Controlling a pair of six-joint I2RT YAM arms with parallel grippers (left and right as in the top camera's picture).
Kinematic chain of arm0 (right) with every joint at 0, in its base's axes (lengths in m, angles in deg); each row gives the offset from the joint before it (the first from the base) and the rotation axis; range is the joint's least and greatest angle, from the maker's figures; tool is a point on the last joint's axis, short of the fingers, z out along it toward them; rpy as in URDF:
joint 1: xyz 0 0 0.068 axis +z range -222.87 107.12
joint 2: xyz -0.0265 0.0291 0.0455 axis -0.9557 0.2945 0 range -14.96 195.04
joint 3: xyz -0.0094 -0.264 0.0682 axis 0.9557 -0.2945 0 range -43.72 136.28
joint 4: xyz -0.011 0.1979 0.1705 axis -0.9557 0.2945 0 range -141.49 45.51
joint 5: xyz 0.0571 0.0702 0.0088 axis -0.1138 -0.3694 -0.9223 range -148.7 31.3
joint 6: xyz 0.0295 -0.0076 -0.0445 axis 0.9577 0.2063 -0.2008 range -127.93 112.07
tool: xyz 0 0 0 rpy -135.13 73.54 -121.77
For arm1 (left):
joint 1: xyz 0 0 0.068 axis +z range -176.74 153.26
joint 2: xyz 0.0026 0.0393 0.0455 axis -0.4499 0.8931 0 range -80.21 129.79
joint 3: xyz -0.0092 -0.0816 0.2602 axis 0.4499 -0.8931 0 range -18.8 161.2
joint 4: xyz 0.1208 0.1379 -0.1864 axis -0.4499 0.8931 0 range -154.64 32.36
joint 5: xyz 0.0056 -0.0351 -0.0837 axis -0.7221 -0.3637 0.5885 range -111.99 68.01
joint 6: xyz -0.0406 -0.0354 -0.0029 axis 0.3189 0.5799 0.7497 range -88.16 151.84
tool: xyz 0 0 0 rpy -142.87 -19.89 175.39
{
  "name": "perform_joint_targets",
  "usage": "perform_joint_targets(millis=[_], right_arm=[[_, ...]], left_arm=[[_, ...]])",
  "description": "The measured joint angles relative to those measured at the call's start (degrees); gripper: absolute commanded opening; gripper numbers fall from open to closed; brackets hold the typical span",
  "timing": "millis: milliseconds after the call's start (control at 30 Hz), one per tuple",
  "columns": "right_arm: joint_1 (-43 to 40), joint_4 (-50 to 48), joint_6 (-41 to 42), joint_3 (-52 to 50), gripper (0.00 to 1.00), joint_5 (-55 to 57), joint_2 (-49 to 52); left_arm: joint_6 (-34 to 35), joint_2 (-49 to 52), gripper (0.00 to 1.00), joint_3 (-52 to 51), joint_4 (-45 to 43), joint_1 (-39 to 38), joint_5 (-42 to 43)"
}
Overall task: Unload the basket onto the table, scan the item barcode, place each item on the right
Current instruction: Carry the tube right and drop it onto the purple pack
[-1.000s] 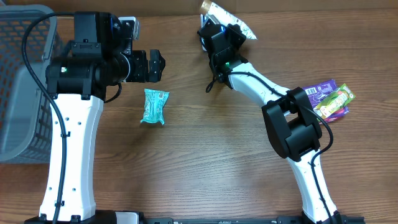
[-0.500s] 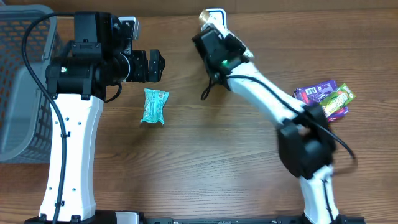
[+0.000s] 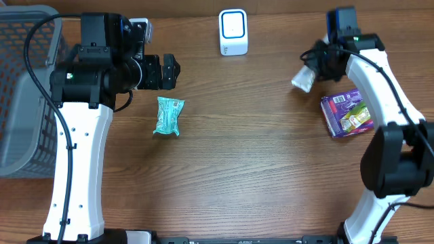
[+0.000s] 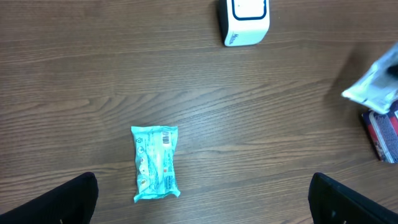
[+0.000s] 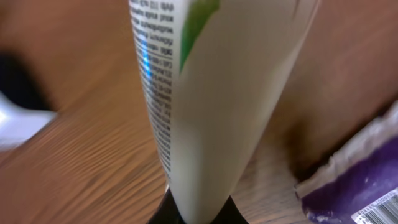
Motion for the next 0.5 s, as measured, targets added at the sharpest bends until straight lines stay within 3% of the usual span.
perform_joint_targets(millis=[267, 300, 333, 367, 400, 433, 500], right_arm=[[-4.70, -0.79, 23.54, -5.03, 0.04, 1.51, 2.51], [-5.27, -0.81, 25.42, -5.03, 0.13, 2.23, 2.51], [-5.73, -0.83, 26.03, -5.03, 0.36, 2.69, 2.51], [-6.01, -0.90, 26.23, -5.03, 0.52, 2.95, 2.51], [-6.40, -0.94, 26.25, -5.03, 0.78, 3.15, 2.51], [-6.88, -1.07, 24.76, -5.03, 0.89, 3.21, 2.51], [-7.26, -1.07, 20.33, -5.01, 0.91, 2.54, 2.51]], left_arm=[[0.00, 0.00, 1.00, 0.00, 0.00, 0.00, 0.00], [0.00, 0.00, 1.00, 0.00, 0.00, 0.00, 0.00], [0.00, 0.00, 1.00, 0.00, 0.00, 0.00, 0.00], [0.00, 0.00, 1.00, 0.00, 0.00, 0.00, 0.00], [0.00, 0.00, 1.00, 0.00, 0.00, 0.00, 0.00], [0.00, 0.00, 1.00, 0.00, 0.00, 0.00, 0.00], [0.00, 0.00, 1.00, 0.00, 0.00, 0.00, 0.00]])
